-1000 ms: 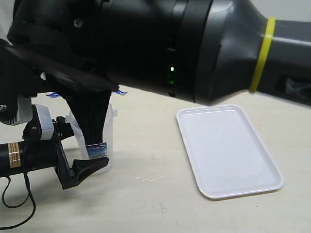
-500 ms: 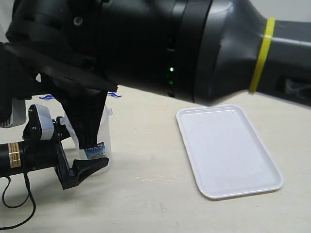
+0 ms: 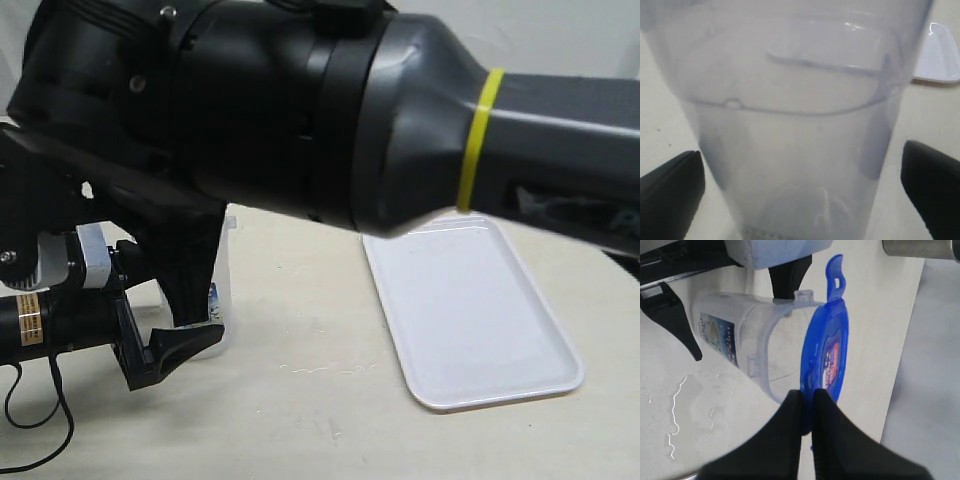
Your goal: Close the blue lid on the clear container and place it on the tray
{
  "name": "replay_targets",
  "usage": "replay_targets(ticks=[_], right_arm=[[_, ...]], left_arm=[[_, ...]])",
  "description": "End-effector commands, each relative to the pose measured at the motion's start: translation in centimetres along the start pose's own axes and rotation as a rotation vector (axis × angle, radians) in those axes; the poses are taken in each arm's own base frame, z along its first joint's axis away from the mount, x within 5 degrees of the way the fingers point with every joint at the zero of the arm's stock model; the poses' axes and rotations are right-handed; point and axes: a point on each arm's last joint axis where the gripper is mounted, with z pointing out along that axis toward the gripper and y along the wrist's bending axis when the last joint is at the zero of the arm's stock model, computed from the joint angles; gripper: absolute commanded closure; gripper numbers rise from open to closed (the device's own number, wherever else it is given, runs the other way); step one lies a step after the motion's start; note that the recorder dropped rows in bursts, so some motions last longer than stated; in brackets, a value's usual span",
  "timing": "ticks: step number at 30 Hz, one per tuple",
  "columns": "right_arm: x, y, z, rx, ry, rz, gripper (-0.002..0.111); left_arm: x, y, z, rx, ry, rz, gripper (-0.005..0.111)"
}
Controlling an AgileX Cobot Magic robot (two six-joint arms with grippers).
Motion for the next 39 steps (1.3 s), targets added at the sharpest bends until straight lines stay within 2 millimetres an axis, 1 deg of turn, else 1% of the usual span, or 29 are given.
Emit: replay_targets(ticks=[1,6,12,18,28,39], right_arm=[[-0.2,0.6,0.7,-0.035,0.013,-0.006,0.104],[-0.4,1.0,0.8,-0.081,-0.008,0.001,0.104],[-0.2,1.3,0.7,-0.115,0.021,0.008,0.104],[-0.3,1.5,0.8,-0.129,0.014,0.015,0.104],[-0.9,2.3,2.7,-0.15,0.039,-0.008,0.104],[-0.8,2.6,2.8,-0.171,0.054,-0.005,0.104]], left_arm=[[0.0,0.0,0.0,-0.002,-0.008,-0.006,0.002],[0.0,0.0,0.0,-0.004,-0.008,-0.007,0.002],[0.0,0.1,0.0,-0.01,-0.009,-0.009,0.002],[0.0,0.0,0.0,-0.008,-0.009,-0.008,0.002],[0.0,0.0,0.0,-0.004,-0.008,-0.011,0.002],[0.0,0.0,0.0,-0.008,-0.009,-0.012,0.002]])
